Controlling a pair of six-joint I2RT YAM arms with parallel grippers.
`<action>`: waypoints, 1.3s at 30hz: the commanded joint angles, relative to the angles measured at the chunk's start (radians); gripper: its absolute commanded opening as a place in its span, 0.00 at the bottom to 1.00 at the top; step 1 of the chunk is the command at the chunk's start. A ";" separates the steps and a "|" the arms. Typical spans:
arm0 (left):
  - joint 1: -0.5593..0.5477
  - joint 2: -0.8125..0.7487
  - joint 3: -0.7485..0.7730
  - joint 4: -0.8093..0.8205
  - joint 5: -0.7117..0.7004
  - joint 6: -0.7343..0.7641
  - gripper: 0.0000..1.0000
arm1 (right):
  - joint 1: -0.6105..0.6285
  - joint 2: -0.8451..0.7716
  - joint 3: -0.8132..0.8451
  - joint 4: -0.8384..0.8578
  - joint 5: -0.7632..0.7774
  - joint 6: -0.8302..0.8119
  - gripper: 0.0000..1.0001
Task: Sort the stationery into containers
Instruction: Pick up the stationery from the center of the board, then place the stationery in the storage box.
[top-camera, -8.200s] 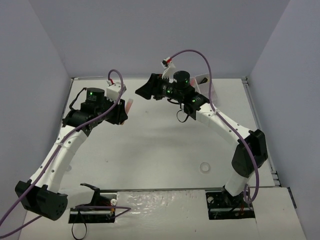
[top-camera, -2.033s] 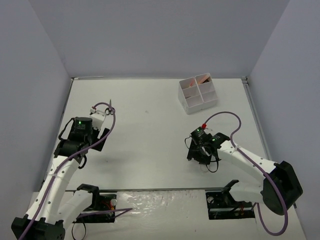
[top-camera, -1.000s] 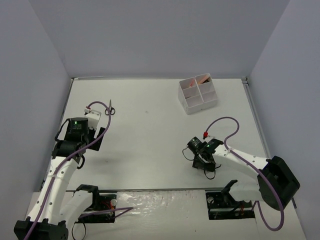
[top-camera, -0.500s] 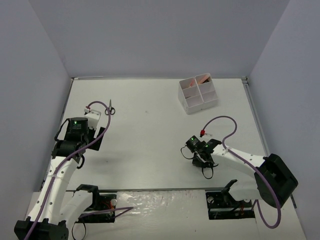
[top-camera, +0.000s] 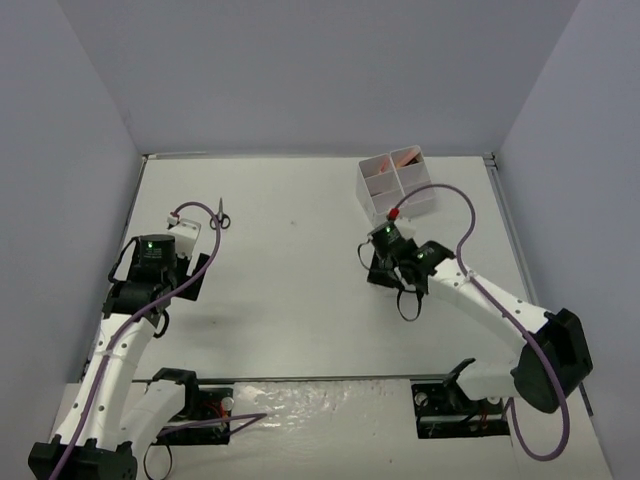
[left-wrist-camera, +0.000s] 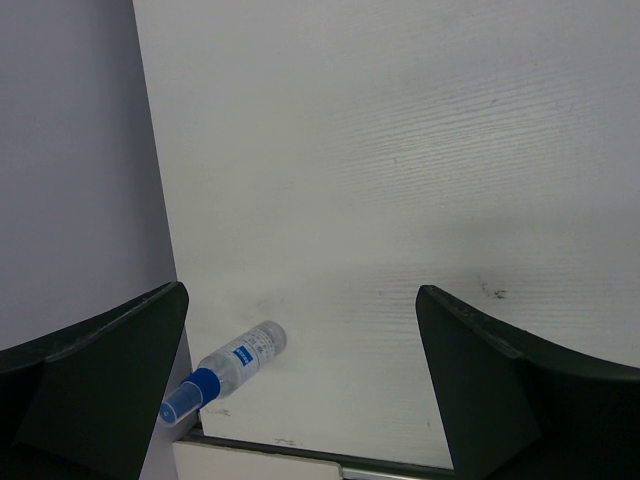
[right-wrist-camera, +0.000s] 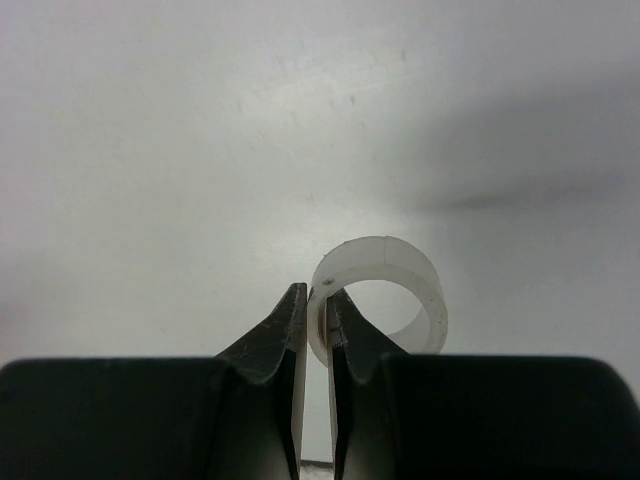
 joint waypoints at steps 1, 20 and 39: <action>0.009 -0.002 0.093 0.010 0.010 -0.020 0.97 | -0.175 0.052 0.194 0.020 -0.090 -0.165 0.00; 0.020 0.077 0.203 -0.068 0.112 -0.065 0.97 | -0.674 0.473 0.667 0.279 -0.465 -0.231 0.00; 0.099 0.210 0.175 0.036 0.216 -0.108 0.97 | -0.679 0.603 0.629 0.486 -0.515 -0.308 0.00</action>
